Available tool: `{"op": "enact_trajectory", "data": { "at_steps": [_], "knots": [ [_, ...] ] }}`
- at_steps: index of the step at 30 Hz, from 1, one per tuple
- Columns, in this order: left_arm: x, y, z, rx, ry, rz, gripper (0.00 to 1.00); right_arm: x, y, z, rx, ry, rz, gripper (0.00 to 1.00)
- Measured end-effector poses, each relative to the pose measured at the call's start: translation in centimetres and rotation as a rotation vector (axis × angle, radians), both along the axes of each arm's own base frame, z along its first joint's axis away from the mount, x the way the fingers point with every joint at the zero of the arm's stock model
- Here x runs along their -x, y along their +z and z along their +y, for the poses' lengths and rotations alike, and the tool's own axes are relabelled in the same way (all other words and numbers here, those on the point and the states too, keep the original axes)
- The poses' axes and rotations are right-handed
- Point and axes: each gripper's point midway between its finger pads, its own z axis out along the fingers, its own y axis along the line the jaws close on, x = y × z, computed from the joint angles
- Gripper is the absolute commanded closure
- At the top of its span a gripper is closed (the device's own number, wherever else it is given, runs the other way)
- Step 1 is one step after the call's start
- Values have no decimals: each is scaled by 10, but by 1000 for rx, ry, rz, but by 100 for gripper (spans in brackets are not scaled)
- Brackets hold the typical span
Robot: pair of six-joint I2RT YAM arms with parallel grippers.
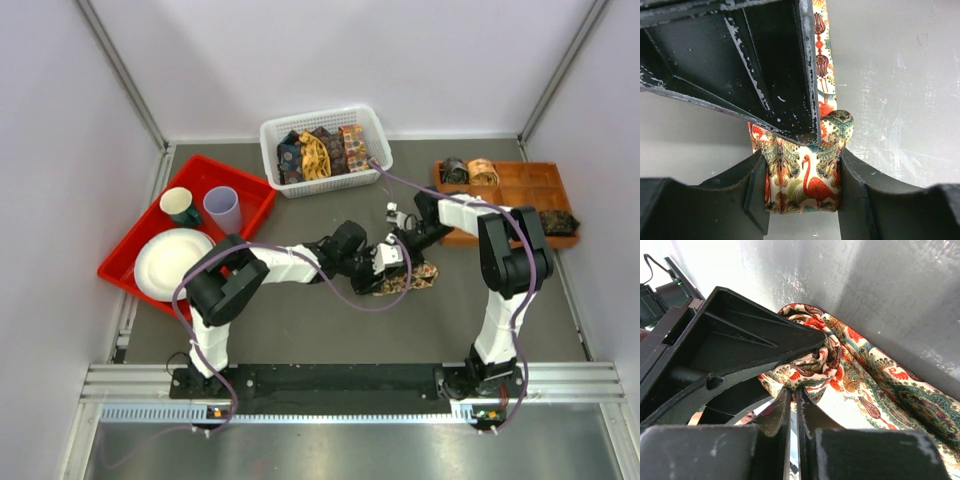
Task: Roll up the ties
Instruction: Roll the tie at the center of the board.
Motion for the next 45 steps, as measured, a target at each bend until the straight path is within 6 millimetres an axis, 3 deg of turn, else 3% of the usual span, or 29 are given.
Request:
{"op": "enact_trajectory", "data": {
  "at_steps": [1,2,4,5,12,16,24,29,32,36,41,45],
  "knots": [
    [0,0,0,1,2,3,58,0,0,0,4,2,-1,100],
    [0,0,0,-1,4,6,47,-1,0,-1,8,4,-1,100],
    [0,0,0,-1,7,9,41,-1,-1,-2,23,9,-4,100],
    [-1,0,-1,1,11,9,33,-1,-3,-3,33,10,-4,100],
    [-3,1,-4,57,48,32,19,-1,-13,-13,124,17,-20,100],
    [-6,1,-8,119,71,25,18,-2,-17,-19,171,7,-17,100],
    [-13,1,-29,252,45,-6,29,-4,-22,-27,230,-19,-10,100],
    [-8,0,-34,272,14,-13,54,-7,-22,-29,254,-31,-5,100],
    [-9,0,-34,265,12,-30,63,-10,-20,-28,252,-32,-10,99],
    [-11,-1,-32,238,30,-52,67,-12,-17,-32,228,-42,-1,90],
    [-13,-1,-25,206,54,-74,66,-17,-14,-43,201,-72,3,86],
    [-14,-2,-25,189,58,-69,65,-20,-11,-45,179,-85,0,65]
  ]
}}
